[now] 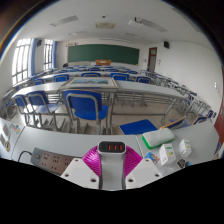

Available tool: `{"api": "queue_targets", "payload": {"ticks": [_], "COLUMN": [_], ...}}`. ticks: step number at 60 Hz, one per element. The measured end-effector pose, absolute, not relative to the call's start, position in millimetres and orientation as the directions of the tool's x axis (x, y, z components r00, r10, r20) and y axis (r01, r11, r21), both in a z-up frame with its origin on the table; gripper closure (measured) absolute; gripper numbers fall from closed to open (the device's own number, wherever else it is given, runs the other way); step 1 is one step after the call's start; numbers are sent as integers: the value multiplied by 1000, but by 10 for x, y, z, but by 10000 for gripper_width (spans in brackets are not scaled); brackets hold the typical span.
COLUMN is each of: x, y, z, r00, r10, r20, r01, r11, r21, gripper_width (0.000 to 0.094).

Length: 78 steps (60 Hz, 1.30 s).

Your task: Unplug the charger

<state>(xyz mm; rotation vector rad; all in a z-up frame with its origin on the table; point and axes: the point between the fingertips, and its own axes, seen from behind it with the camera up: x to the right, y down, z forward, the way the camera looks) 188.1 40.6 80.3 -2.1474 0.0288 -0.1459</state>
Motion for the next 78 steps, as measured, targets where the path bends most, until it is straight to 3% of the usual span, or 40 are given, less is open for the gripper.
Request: {"api": "queue_targets", "payload": {"ticks": [5, 8, 15, 27, 55, 78], "x": [2036, 2058, 2053, 2058, 1567, 1320], "y": [240, 183, 72, -151, -1884, -2673], "z": [469, 53, 27, 423, 1924, 2197], "r00": [989, 989, 993, 988, 975, 969], "r10": [-85, -90, -105, -140, -174, -208], "r20": [119, 116, 55, 71, 135, 135], "r01": [41, 32, -29, -30, 34, 25], "r11": [-616, -638, -663, -609, -485, -460], "r21": [-787, -770, -748, -792, -874, -888], "gripper_width": [654, 604, 503, 78, 85, 86]}}
